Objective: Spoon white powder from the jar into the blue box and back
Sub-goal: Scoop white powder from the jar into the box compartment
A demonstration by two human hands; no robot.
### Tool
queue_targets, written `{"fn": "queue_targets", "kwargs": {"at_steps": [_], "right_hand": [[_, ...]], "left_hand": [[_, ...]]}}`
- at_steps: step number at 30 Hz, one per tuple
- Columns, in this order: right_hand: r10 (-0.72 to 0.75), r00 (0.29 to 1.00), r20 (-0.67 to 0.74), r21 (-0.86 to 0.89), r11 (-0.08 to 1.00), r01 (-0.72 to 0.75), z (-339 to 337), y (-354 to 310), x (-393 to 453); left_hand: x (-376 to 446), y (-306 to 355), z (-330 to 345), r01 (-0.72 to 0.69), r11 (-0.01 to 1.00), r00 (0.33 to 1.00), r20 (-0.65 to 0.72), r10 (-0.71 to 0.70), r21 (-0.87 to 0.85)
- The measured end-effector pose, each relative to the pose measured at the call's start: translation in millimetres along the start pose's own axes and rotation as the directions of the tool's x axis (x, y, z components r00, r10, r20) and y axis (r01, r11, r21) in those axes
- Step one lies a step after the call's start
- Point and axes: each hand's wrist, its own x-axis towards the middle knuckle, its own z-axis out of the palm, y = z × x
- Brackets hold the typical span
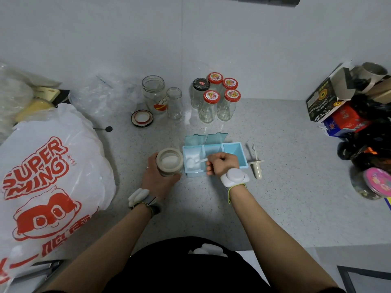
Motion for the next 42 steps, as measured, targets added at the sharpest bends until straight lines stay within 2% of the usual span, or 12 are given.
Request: {"fn": "queue_targets", "kwargs": {"at_steps": [12, 19, 22, 24, 27, 29, 32, 36, 38, 42], "right_hand": [[-0.107, 0.994, 0.001, 0.017, 0.994, 0.107, -4, -11, -3], [-0.190, 0.979, 0.078, 0.074, 0.980, 0.185, 11, -38, -22], [-0.245, 0.959, 0.143, 0.010, 0.969, 0.246, 24, -36, -27], [-0.286, 0.940, 0.185, -0.092, 0.948, 0.306, 32, -28, -29], [-0.320, 0.925, 0.205, -0.260, 0.893, 0.366, 37, -16, -29], [-0.324, 0.923, 0.209, -0.303, 0.876, 0.376, 35, -13, -29], [-0.347, 0.921, 0.179, -0.265, 0.884, 0.385, 32, -17, -29], [-0.372, 0.927, 0.049, -0.243, 0.896, 0.372, 18, -23, -21], [-0.375, 0.927, 0.014, -0.315, 0.878, 0.360, 11, -19, -12], [-0.364, 0.931, 0.039, -0.483, 0.808, 0.336, 3, -2, 1]], "left_hand": [[2, 0, 1, 0.026, 0.999, 1.000, 0.002, -0.026, 0.025], [1, -3, 3, 0.020, 0.999, 1.000, -0.021, -0.019, 0.049], [1, -1, 4, 0.029, 0.997, 0.999, -0.046, -0.026, 0.076], [0, -2, 4, 0.028, 0.996, 0.999, -0.042, -0.025, 0.081], [0, -3, 2, 0.021, 0.997, 0.999, -0.030, -0.018, 0.077], [0, -3, 2, 0.014, 0.997, 0.999, -0.031, -0.011, 0.073], [1, -1, 2, 0.010, 0.997, 1.000, -0.025, -0.008, 0.079], [0, -1, 2, 0.004, 0.998, 1.000, -0.030, -0.002, 0.069], [-1, -2, 1, -0.007, 0.999, 1.000, -0.024, 0.008, 0.047], [0, -3, 3, 0.003, 1.000, 0.999, -0.032, -0.002, 0.024]]}}
